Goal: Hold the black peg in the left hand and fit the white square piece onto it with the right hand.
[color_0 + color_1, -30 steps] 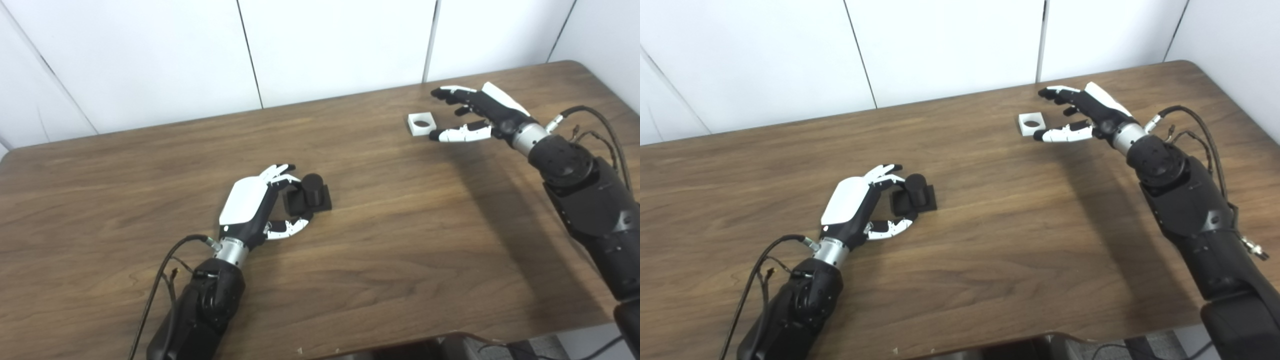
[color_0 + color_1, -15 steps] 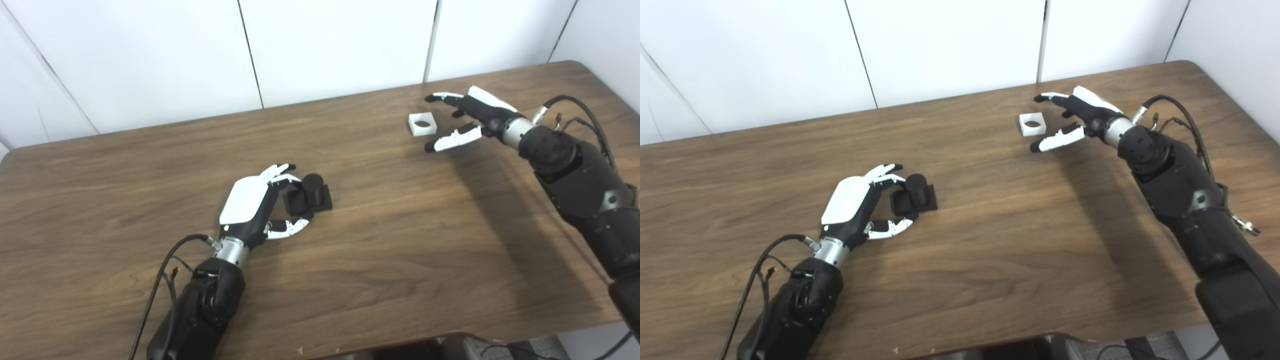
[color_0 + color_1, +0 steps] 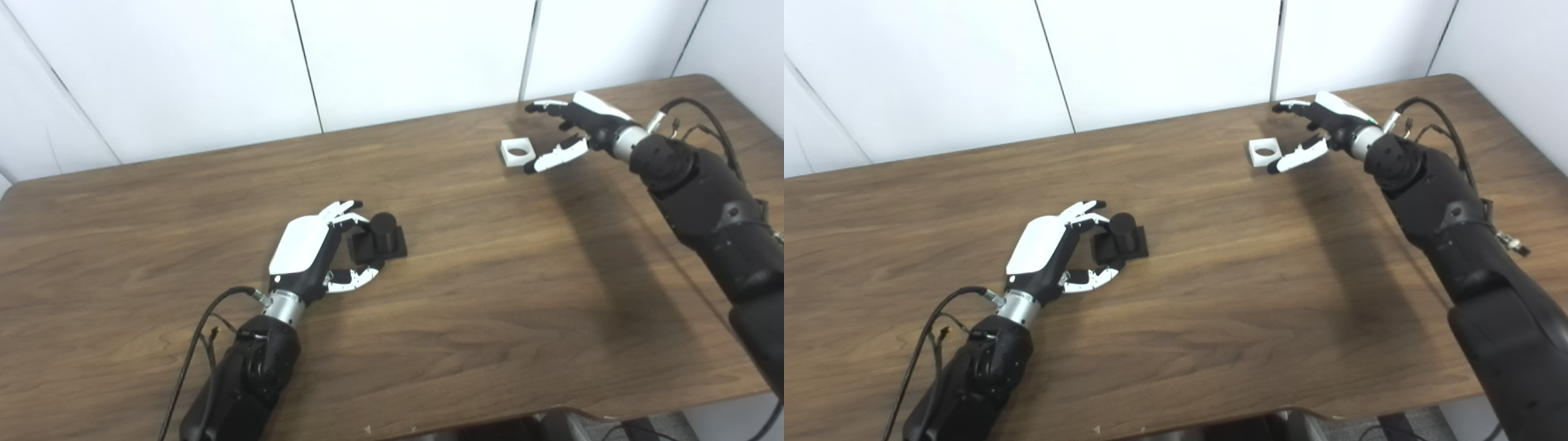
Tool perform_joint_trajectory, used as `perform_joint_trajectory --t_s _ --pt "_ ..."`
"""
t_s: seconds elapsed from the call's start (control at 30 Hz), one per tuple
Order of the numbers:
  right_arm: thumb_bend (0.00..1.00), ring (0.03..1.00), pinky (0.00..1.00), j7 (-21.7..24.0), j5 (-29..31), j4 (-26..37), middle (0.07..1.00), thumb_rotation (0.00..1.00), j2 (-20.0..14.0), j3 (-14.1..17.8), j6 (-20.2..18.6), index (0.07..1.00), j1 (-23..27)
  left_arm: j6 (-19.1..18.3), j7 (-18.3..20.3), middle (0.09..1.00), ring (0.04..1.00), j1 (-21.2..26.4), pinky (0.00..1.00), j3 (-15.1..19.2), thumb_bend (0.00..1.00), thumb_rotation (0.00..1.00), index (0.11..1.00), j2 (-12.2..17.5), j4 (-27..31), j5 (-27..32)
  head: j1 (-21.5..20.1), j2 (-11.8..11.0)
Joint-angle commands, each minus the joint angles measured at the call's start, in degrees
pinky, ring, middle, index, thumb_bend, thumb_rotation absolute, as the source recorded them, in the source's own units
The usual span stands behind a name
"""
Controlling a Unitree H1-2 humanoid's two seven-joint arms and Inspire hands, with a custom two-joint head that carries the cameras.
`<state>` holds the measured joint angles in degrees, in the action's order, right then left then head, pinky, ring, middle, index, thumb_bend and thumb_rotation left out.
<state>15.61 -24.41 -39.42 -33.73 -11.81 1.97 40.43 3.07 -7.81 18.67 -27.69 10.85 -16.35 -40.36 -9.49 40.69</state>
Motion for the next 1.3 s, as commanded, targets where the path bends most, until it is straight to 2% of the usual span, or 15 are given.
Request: perform_joint_trajectory --t_s 0.0,0.17,0.33,0.57,0.67,0.77,0.93,1.17,1.27 --pt "0.86 0.958 0.87 -1.84 -0.29 -0.41 0.951 0.32 -0.38 0.02 1.82 0.904 3.81 -1.76 3.84 0.893 0.914 -2.69 0.82 -1.26 0.72 0.24 0.625 1.45 -5.18 -1.04 0.00 0.04" --pt "0.84 0.954 0.85 -2.16 -0.60 -1.81 0.950 0.32 0.43 -0.16 0.89 0.903 4.49 -2.32 4.08 0.895 0.920 -2.65 0.83 -1.16 0.72 0.25 0.628 1.39 -5.00 -1.17 0.20 -0.04" --pt "0.84 0.934 0.82 -2.74 -1.04 -4.30 0.942 0.35 1.18 -0.89 1.98 0.895 5.55 -2.80 4.53 0.897 0.923 -2.74 0.84 -1.08 0.71 0.25 0.632 1.26 -4.34 -1.07 0.79 0.06" --pt "0.84 0.978 0.89 -3.20 -2.46 -7.38 0.956 0.39 2.06 -2.85 2.05 0.891 7.31 -3.31 4.66 0.897 0.921 -2.95 0.83 -1.05 0.71 0.26 0.633 1.33 -3.84 -1.46 1.35 0.22" --pt "0.86 0.964 0.90 -3.56 -2.69 -8.84 0.946 0.41 2.43 -3.55 2.97 0.886 7.92 -3.38 4.73 0.899 0.923 -3.00 0.84 -0.98 0.71 0.26 0.633 1.35 -3.78 -1.41 1.35 0.25" --pt "0.86 0.940 0.84 -4.19 -3.17 -10.64 0.928 0.43 2.91 -4.32 3.94 0.872 8.59 -3.09 4.53 0.897 0.921 -2.98 0.84 -0.92 0.71 0.25 0.630 1.32 -3.91 -1.31 1.49 0.31" --pt "0.84 0.928 0.81 -5.22 -4.38 -12.36 0.917 0.45 3.51 -6.08 4.78 0.849 9.29 -3.80 4.71 0.899 0.925 -3.15 0.84 -0.87 0.71 0.25 0.631 1.04 -3.34 -1.54 1.91 0.51" --pt "0.80 0.952 0.84 -5.32 -6.01 -13.45 0.922 0.44 3.72 -8.68 5.28 0.823 9.71 -3.69 4.86 0.898 0.921 -3.59 0.84 -0.78 0.71 0.26 0.632 1.17 -2.83 -1.48 2.04 0.84" --pt "0.80 0.960 0.85 -5.02 -5.56 -13.08 0.933 0.43 3.69 -8.72 5.33 0.818 9.40 -3.62 4.83 0.898 0.920 -3.69 0.83 -0.77 0.72 0.26 0.629 1.24 -2.89 -1.47 2.04 0.98"
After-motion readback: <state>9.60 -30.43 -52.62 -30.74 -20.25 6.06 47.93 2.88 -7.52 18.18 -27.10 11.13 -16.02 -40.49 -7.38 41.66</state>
